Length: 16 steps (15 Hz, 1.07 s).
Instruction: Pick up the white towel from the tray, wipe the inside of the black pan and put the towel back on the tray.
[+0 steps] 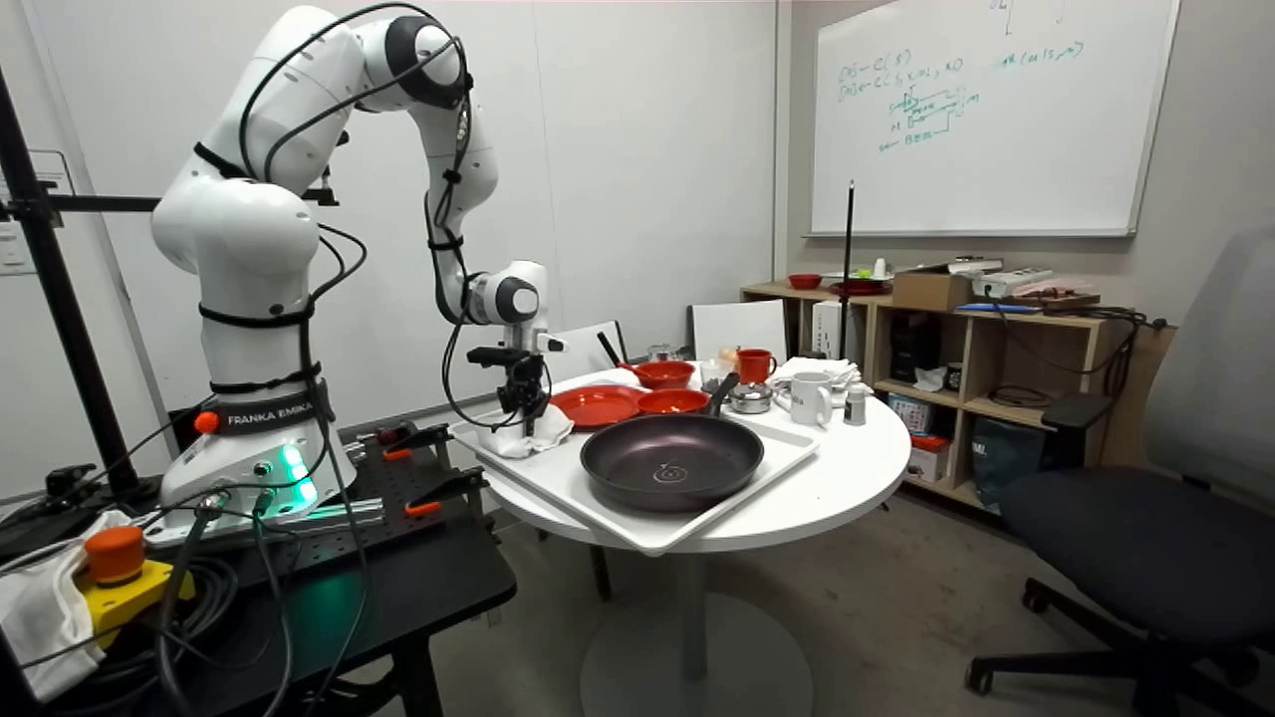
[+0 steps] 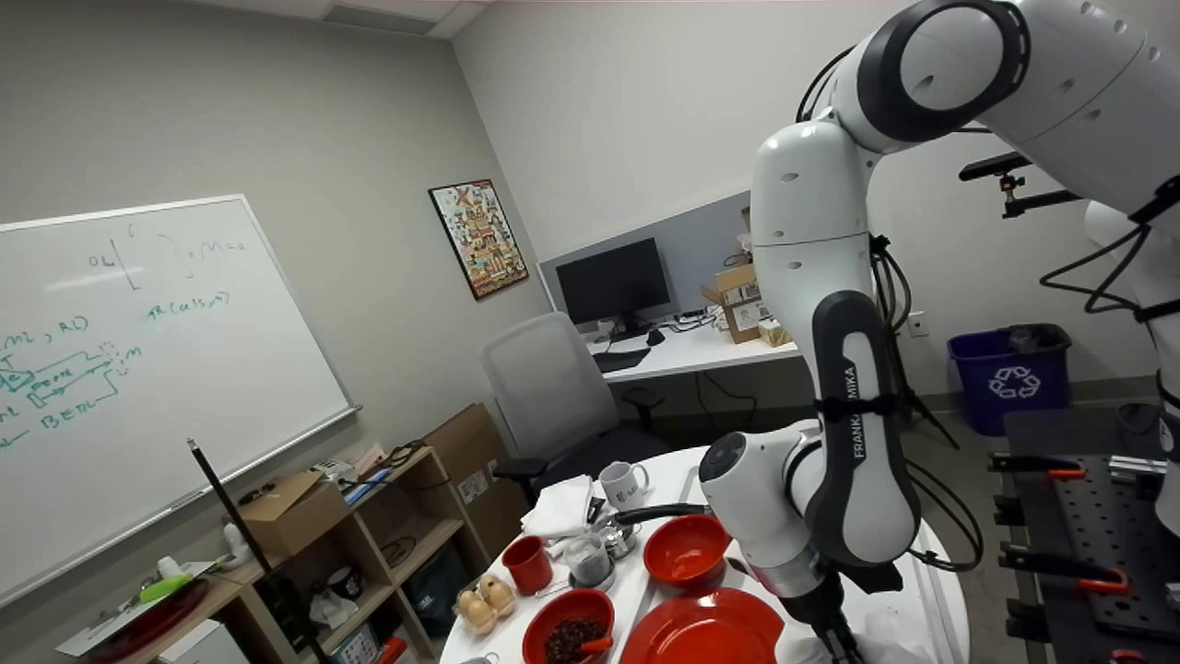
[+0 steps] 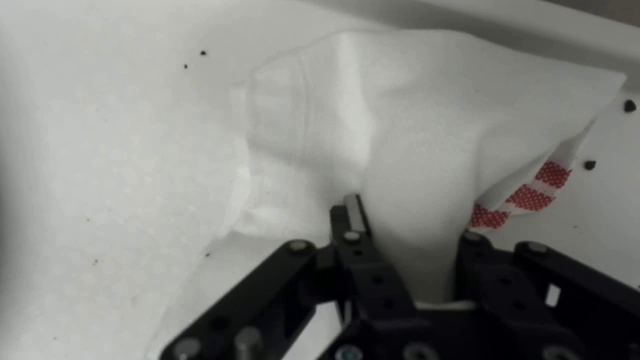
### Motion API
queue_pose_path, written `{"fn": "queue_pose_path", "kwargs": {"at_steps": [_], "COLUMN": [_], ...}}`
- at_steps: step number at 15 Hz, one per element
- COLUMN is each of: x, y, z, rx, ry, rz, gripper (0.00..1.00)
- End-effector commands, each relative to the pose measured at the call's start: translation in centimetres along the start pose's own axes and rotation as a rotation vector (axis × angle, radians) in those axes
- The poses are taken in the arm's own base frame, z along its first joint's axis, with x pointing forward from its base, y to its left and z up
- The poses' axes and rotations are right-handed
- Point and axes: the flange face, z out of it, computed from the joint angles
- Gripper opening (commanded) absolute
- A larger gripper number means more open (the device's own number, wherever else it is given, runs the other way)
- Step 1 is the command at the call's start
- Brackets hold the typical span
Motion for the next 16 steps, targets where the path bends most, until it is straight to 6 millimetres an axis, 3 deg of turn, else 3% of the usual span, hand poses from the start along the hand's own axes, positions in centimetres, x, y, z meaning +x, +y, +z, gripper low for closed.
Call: {"fn": "queue_pose_path", "kwargs": {"at_steps": [1, 7, 10, 13, 16], "x": [-0.4, -2.1, -3.1, -3.4, -3.3], "y": [-1.8, -4.4, -4.2, -2.1, 2.1], "z": [-2.3, -9.5, -14.3, -18.4, -21.6], "rx": [0.008, 0.041, 0.06, 0.083, 0.128], "ry": [0.047, 0.147, 0.235, 0.327, 0.401], "rz": [-0.038, -0.094, -0.074, -0.002, 0.105], "gripper": [0.05, 0.08, 0.08, 0.08, 0.08]}}
